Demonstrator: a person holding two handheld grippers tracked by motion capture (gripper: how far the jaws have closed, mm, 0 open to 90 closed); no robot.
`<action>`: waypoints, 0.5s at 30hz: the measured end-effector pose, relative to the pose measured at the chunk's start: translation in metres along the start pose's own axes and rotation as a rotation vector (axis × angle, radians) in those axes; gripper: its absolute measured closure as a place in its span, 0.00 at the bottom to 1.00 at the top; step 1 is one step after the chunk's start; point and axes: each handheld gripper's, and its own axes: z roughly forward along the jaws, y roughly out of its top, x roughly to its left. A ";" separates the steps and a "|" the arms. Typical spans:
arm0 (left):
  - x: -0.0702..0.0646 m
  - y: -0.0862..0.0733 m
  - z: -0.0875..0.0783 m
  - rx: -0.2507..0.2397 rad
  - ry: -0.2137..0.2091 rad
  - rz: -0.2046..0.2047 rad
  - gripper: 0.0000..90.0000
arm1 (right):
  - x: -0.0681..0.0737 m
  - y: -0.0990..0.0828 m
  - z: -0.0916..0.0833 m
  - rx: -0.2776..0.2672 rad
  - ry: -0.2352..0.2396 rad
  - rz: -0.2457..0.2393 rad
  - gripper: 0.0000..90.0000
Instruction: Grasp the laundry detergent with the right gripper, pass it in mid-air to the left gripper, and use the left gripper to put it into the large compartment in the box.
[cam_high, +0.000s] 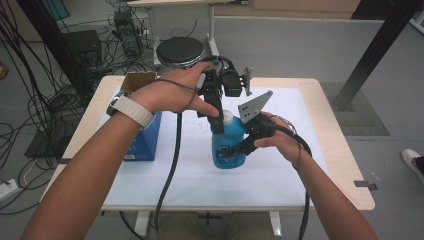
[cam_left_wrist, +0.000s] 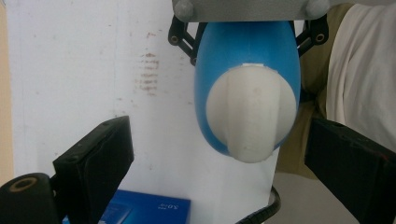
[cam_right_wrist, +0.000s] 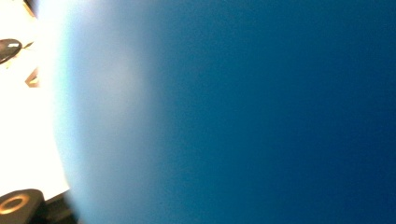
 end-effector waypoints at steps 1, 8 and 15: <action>0.000 0.000 0.000 0.000 0.000 0.000 0.10 | 0.000 0.000 0.000 0.000 0.000 0.000 0.48; 0.000 0.000 0.000 -0.006 0.003 0.001 0.10 | 0.000 0.000 0.000 0.003 0.001 0.001 0.48; -0.002 0.001 0.000 -0.009 -0.006 0.013 0.09 | 0.000 0.000 0.000 0.004 0.001 0.000 0.48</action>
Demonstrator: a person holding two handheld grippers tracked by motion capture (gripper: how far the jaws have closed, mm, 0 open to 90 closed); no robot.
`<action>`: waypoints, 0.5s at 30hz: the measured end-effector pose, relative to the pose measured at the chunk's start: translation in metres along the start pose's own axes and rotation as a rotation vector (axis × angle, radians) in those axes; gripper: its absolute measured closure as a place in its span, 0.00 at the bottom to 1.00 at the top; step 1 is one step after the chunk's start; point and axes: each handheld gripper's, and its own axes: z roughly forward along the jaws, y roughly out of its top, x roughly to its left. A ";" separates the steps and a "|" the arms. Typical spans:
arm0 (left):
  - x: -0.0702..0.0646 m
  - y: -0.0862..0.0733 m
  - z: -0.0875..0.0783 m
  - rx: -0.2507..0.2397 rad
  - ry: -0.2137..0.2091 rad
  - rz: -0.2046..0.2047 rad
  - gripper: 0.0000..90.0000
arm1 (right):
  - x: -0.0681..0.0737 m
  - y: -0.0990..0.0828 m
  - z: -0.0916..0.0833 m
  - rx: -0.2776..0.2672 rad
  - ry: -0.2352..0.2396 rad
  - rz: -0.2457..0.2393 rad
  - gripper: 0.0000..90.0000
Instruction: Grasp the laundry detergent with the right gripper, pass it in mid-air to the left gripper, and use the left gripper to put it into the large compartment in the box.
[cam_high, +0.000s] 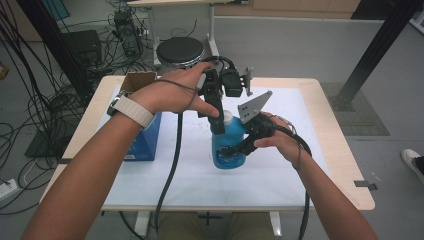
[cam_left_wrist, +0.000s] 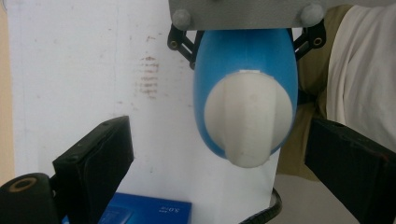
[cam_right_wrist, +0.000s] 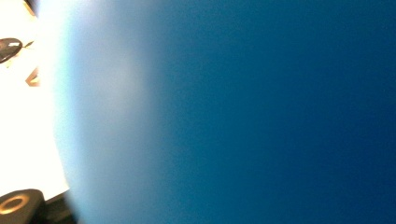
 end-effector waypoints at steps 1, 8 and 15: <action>0.000 0.000 0.001 0.000 -0.003 0.006 0.09 | 0.000 0.000 0.000 -0.001 0.000 -0.001 0.48; -0.001 0.004 0.005 0.001 -0.016 0.013 0.09 | 0.001 0.003 -0.001 0.001 0.002 0.000 0.48; -0.002 0.006 0.011 -0.007 -0.027 0.021 0.11 | 0.002 0.007 -0.002 0.005 0.002 -0.007 0.48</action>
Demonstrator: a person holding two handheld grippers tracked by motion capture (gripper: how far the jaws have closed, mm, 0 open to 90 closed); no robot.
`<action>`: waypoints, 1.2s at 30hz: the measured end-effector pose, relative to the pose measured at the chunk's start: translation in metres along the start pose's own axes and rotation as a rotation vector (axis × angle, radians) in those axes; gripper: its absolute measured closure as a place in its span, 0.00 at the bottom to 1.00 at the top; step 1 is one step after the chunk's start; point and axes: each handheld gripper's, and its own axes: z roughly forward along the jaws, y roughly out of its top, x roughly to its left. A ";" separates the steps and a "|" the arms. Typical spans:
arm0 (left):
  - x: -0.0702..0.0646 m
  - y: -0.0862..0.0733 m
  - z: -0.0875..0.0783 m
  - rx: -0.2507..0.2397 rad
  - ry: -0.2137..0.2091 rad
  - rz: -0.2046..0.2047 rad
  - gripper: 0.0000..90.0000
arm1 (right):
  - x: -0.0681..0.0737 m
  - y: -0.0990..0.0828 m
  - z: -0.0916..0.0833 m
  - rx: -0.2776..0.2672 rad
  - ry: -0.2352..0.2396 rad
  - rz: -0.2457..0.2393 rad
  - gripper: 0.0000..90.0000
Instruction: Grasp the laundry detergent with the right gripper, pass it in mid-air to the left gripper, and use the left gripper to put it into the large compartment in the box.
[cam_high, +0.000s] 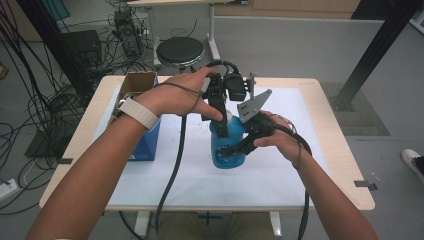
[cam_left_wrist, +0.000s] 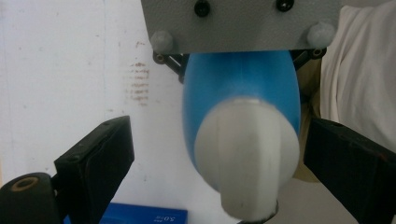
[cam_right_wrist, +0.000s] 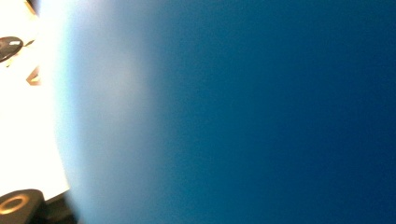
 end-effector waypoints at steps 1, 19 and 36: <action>0.000 0.000 0.000 0.000 0.000 0.000 0.11 | 0.000 0.000 0.000 -0.001 -0.003 -0.001 0.48; -0.002 0.005 0.020 0.002 -0.041 0.025 0.18 | 0.004 0.006 -0.004 -0.021 -0.003 -0.009 0.48; -0.003 0.005 0.023 -0.003 -0.060 0.047 0.36 | 0.004 0.006 -0.004 -0.019 0.008 -0.004 0.48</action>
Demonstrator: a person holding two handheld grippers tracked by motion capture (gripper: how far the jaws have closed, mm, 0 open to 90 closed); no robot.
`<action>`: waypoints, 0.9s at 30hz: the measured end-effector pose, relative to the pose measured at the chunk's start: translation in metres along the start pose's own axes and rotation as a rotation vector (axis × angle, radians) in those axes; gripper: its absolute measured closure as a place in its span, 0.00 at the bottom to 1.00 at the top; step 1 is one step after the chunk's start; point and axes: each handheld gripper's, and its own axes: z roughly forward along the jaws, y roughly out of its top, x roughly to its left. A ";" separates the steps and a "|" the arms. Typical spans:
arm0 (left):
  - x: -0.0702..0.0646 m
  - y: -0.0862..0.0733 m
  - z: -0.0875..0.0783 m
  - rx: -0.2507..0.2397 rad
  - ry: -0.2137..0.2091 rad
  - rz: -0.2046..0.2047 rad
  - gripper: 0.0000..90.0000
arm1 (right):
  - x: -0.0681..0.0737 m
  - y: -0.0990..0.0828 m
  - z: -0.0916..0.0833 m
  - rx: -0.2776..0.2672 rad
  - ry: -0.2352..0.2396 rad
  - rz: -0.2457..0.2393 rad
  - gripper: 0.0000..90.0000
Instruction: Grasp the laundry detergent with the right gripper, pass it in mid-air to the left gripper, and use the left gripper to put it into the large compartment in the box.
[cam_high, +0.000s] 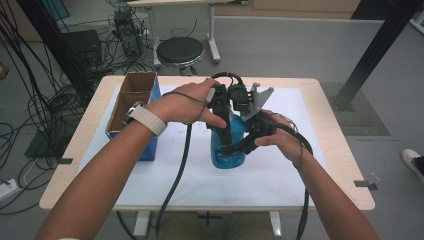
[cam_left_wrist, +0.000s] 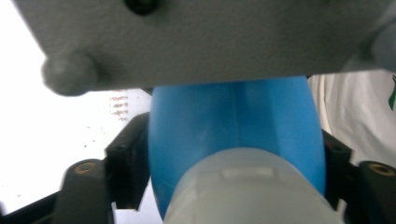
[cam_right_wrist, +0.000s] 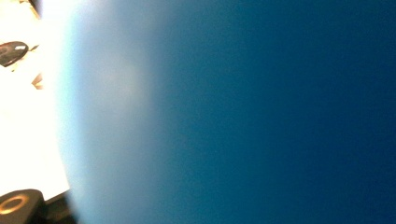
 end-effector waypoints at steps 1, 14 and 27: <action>0.000 0.000 0.000 0.000 0.000 0.000 0.37 | 0.000 0.000 0.000 0.000 0.000 0.000 0.48; 0.000 -0.003 0.003 0.004 -0.015 -0.001 0.42 | 0.000 -0.001 0.004 0.010 0.002 0.005 0.48; 0.001 -0.003 0.005 -0.002 -0.012 0.001 0.42 | -0.001 -0.002 0.005 0.011 -0.010 -0.002 0.48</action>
